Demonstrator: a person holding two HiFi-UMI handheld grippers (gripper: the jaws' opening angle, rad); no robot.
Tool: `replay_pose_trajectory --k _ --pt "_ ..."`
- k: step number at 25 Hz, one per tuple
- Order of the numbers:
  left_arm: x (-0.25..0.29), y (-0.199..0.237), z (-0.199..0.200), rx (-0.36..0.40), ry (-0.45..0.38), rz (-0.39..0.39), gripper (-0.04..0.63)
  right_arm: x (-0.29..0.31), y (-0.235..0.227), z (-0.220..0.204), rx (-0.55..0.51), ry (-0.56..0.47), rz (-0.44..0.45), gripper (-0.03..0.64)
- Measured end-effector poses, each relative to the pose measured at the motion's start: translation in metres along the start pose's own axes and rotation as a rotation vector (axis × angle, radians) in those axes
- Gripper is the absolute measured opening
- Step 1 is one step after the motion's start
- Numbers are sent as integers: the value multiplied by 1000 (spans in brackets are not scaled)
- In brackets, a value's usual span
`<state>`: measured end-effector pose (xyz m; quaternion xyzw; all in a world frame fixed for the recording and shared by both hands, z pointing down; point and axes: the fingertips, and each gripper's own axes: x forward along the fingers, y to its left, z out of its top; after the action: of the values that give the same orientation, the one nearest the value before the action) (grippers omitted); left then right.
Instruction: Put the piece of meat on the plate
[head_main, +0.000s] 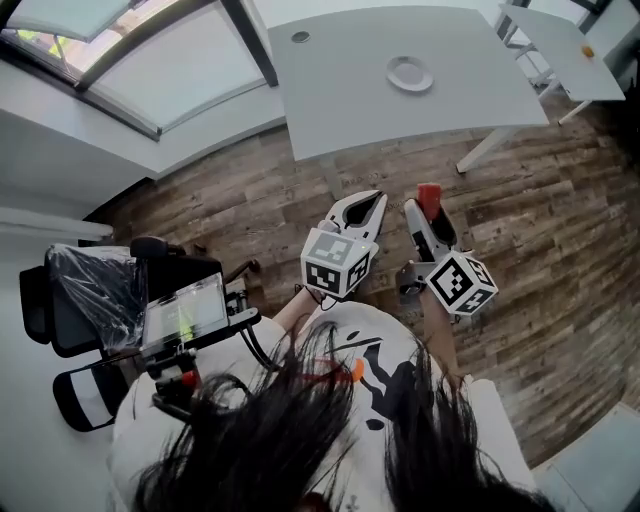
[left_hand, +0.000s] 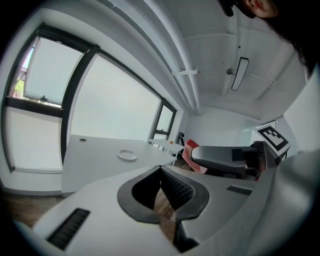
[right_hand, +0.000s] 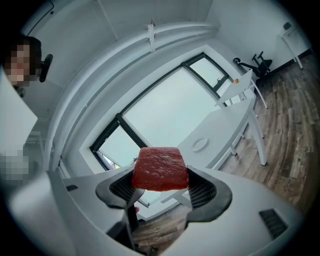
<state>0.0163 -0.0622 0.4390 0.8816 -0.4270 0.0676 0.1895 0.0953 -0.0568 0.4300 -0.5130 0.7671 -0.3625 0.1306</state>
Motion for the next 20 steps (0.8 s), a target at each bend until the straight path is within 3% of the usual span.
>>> replay_pose_trajectory --k 10,20 --pt "62 88 47 -29 16 -34 5 109 0 24 21 13 -56 314" --pt "92 117 64 -49 33 -91 6 143 -6 32 34 25 -121 314"
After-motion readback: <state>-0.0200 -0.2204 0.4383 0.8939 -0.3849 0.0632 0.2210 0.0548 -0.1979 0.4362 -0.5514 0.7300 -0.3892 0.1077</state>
